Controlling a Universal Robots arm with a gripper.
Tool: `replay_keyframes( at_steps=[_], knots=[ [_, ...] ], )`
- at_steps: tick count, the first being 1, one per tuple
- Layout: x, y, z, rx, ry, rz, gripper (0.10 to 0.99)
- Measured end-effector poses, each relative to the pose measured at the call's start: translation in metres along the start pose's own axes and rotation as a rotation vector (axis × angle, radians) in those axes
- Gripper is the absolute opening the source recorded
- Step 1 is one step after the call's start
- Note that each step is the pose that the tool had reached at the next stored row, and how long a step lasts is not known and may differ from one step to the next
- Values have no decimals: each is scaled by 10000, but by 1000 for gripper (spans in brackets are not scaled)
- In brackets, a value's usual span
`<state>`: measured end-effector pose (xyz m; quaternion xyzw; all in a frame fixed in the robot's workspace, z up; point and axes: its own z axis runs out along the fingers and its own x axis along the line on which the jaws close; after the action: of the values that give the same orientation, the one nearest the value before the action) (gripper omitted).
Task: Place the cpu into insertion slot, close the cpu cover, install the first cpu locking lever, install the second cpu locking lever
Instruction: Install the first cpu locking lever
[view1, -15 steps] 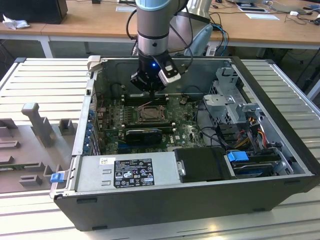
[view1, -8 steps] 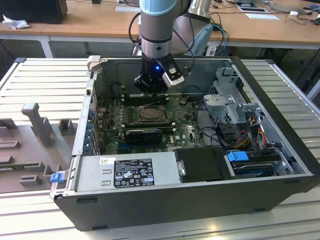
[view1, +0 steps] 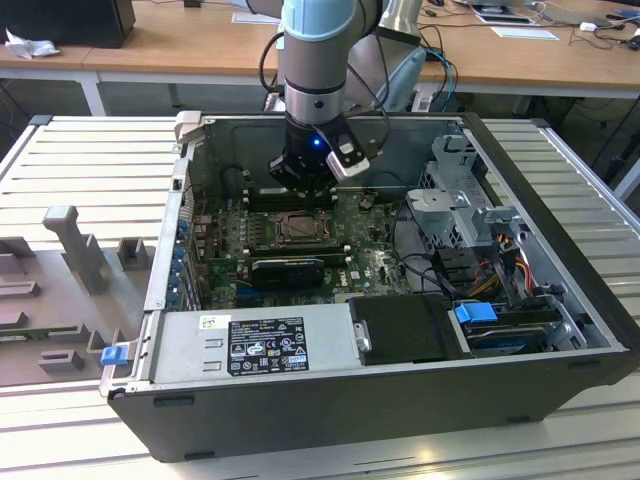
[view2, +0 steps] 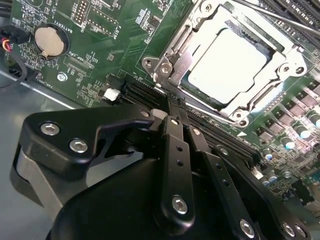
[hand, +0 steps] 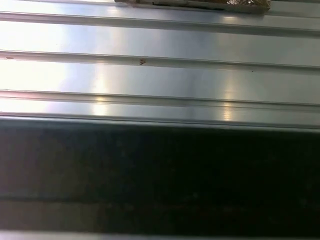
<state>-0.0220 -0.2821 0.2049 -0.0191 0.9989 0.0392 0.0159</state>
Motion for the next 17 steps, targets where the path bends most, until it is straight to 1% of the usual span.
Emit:
replay_keyframes(
  at_steps=[2,5,9,10,13,17],
  knots=[
    [-7,-1,7,0,0,1,106],
    [-8,0,-1,4,1,-1,106],
    [-9,0,2,52,2,-2,106],
    [-8,-1,4,91,4,-3,106],
    [-8,-2,9,140,8,-6,106],
    [-7,-14,37,140,7,-5,106]
  ],
)
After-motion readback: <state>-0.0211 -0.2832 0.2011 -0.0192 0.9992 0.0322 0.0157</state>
